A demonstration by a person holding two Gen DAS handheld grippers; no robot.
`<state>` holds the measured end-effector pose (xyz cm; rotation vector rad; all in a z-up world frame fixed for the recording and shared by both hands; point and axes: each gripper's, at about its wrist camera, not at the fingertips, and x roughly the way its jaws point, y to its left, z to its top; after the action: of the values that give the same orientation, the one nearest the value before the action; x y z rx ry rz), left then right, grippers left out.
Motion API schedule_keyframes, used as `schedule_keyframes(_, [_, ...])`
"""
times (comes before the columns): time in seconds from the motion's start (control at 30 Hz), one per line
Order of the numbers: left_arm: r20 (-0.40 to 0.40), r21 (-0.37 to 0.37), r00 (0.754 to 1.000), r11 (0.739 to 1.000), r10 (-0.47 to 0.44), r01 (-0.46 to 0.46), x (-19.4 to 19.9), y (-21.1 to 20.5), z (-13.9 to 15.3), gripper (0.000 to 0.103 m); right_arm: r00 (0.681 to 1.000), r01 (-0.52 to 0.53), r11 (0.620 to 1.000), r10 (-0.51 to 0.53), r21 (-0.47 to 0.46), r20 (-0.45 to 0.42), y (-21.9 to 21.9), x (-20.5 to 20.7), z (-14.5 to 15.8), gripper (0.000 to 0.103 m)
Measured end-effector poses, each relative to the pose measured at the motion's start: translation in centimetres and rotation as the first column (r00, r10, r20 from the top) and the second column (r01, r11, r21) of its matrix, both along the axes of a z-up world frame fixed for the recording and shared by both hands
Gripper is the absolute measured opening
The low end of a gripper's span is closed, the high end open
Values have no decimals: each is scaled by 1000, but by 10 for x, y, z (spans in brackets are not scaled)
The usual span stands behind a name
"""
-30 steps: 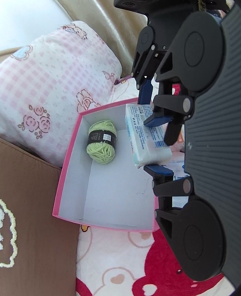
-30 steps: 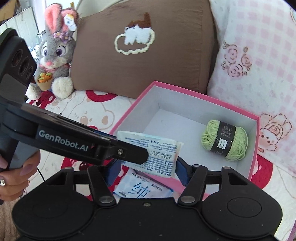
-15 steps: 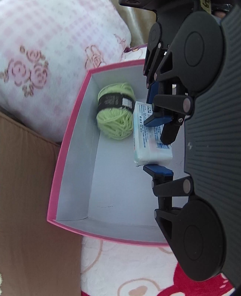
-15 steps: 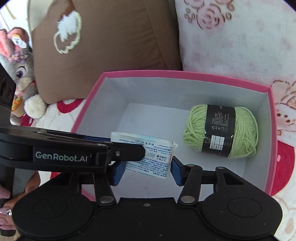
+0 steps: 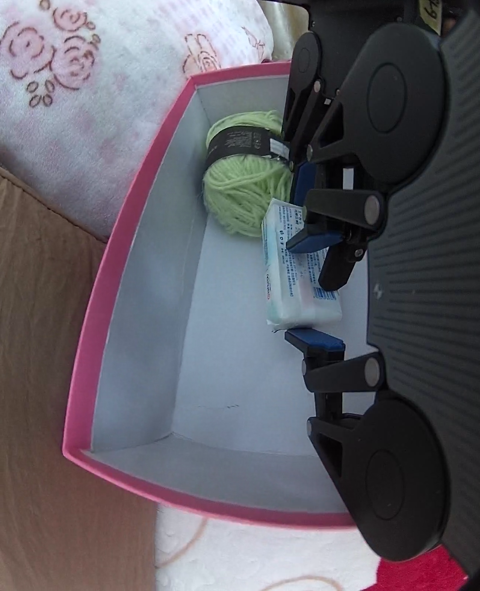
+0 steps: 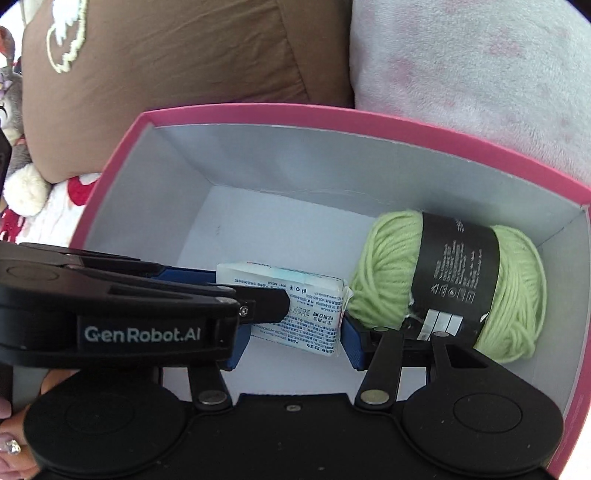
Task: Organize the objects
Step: 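Lower the medicine box into the pink box and open the left gripper, then withdraw the left gripper and move it toward the orange makeup sponge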
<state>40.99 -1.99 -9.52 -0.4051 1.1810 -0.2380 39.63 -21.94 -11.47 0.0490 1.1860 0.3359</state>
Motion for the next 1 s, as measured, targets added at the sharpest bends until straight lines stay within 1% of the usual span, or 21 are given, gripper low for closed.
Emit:
schedule_keyframes(0.17, [-17, 48, 1000, 999, -24, 25, 4, -4, -2, 43, 1000, 9, 1000, -9, -26, -1, 7, -1, -7, 57])
schedule_keyframes(0.3, [12, 88, 1000, 996, -29, 28, 4, -7, 0, 42, 999, -20, 996, 23, -86, 32, 15, -1, -6, 57])
schedule_keyframes(0.33, [15, 105, 999, 994, -30, 29, 4, -8, 0, 39, 999, -24, 995, 28, -100, 36, 17, -1, -7, 57])
schedule_keyframes(0.43, [32, 158, 999, 987, -37, 31, 2, -11, -2, 39, 999, -24, 990, 29, -137, 39, 20, -4, -10, 55])
schedule_keyframes(0.53, [15, 151, 999, 988, -32, 29, 2, -11, -7, 38, 996, -27, 988, 39, -153, 78, 20, -10, -5, 52])
schedule_keyframes(0.6, [-1, 149, 1000, 988, -29, 29, 1, -10, -11, 38, 994, -31, 983, 50, -180, 98, 21, -16, 1, 51])
schedule_keyframes(0.7, [-5, 152, 1000, 988, -23, 23, -3, -8, -10, 38, 990, -44, 988, 63, -151, 125, 17, -32, 12, 52])
schedule_keyframes(0.8, [16, 158, 999, 987, -36, 33, -12, -8, 0, 38, 985, -37, 998, 46, -56, 169, 7, -55, 21, 52])
schedule_keyframes(0.87, [30, 155, 998, 987, -47, 42, -19, -7, 7, 38, 977, -56, 998, 55, 2, 208, 5, -66, 22, 52])
schedule_keyframes(0.93, [47, 160, 997, 986, -57, 49, -28, -6, 16, 38, 968, -53, 999, 50, 5, 245, 6, -73, 23, 52])
schedule_keyframes(1.0, [64, 165, 996, 985, -64, 52, -38, -4, 25, 38, 959, -67, 997, 56, 33, 277, 5, -80, 32, 52])
